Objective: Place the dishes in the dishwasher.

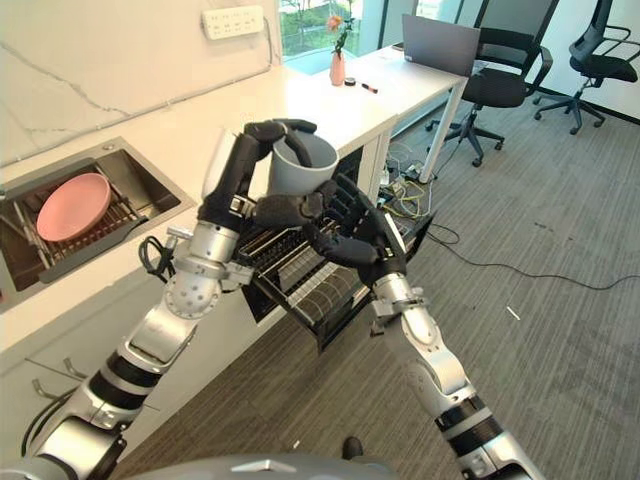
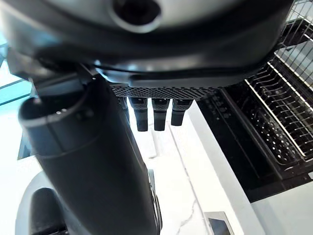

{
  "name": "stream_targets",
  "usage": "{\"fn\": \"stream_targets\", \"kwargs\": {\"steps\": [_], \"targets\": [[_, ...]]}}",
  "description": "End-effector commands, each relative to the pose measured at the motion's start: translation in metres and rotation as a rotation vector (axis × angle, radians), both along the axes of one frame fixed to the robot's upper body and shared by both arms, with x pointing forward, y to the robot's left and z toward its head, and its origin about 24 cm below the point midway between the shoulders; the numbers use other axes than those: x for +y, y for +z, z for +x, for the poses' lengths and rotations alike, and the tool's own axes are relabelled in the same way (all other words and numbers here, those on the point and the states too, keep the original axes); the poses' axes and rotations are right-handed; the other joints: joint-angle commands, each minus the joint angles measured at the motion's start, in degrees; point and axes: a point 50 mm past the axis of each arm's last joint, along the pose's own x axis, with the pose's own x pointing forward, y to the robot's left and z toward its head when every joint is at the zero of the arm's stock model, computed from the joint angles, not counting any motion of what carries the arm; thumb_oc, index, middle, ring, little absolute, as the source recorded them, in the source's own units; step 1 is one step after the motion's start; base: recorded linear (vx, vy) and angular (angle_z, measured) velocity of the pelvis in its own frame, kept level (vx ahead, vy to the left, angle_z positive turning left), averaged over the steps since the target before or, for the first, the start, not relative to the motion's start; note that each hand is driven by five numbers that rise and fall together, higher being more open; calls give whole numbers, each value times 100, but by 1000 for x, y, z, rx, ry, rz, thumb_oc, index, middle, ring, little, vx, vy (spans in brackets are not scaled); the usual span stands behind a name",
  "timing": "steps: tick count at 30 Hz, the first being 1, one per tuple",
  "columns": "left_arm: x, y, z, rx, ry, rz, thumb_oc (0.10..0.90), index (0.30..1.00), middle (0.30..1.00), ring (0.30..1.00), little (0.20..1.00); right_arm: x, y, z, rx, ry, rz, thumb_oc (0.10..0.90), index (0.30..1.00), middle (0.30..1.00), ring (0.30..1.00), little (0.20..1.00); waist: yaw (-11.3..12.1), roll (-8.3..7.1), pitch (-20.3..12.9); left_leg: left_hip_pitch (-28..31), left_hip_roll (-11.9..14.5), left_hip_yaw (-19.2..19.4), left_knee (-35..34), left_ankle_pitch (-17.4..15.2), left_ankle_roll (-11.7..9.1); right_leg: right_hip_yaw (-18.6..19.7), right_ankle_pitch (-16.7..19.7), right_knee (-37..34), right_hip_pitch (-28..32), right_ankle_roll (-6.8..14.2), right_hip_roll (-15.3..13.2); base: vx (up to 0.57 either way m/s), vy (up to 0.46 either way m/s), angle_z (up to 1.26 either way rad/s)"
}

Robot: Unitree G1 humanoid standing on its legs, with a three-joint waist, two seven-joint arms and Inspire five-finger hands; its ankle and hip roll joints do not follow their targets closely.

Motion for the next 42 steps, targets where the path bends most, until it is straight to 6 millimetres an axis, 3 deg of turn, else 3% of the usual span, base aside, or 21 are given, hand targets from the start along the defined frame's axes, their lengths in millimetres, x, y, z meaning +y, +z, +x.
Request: {"fn": "stream_targets", "kwargs": {"steps": [1, 12, 22, 30, 35, 36, 37, 42], "targets": [[-79, 15, -36, -56, -499, 4, 400, 300, 300, 300, 300, 33, 84, 17, -352, 149, 194, 800, 900, 900, 900, 900, 88, -25, -257, 27, -114, -44, 21, -225, -24, -82, -704, 225, 367, 426, -117, -16, -10, 3], [-83, -11, -34, 51, -527, 93, 400, 300, 300, 300, 300, 48, 86, 17, -302, 291, 300, 800, 900, 900, 900, 900, 146, -50, -250, 23, -110, -74, 21, -214, -32, -126, -705, 243, 364, 410, -113, 0, 0, 0], [-81, -17, -32, 39, -519, 170, 400, 300, 300, 300, 300, 65, 101, 7, -340, 489, 307, 800, 900, 900, 900, 900, 191, -96, -267, 10, -91, -89, 21, -193, -64, -164, -702, 236, 361, 411, -118, 0, 0, 0], [-76, -16, -30, 31, -498, 165, 400, 300, 300, 300, 300, 57, 107, 12, -371, 441, 269, 800, 900, 900, 900, 900, 189, -92, -281, 11, -87, -84, 21, -202, -65, -169, -696, 234, 363, 419, -116, 0, 0, 0], [-74, -15, -30, 48, -482, 121, 400, 300, 300, 300, 300, 42, 103, 22, -375, 254, 269, 800, 900, 900, 900, 900, 181, -38, -300, 34, -95, -75, 21, -224, -52, -191, -706, 229, 394, 410, -119, 0, 0, 0], [-74, -16, -29, 53, -477, 112, 400, 300, 300, 300, 300, 40, 104, 22, -386, 220, 274, 624, 636, 636, 636, 636, 181, -28, -303, 13, -97, -76, 21, -193, -49, -187, -686, 241, 365, 406, -118, 0, 0, 0], [-73, -16, -29, 59, -470, 96, 400, 300, 300, 300, 300, 38, 103, 23, -388, 167, 278, 400, 300, 300, 300, 300, 181, -15, -303, 14, -97, -71, 21, -194, -45, -190, -687, 245, 364, 407, -121, 0, 0, 0], [-70, -17, -27, 77, -446, 52, 400, 300, 300, 300, 300, 31, 96, 24, -380, 29, 309, 400, 300, 300, 300, 300, 183, 32, -290, 36, -105, -80, 21, -223, -27, -208, -723, 267, 382, 406, -124, -6, 1, 0]]}}
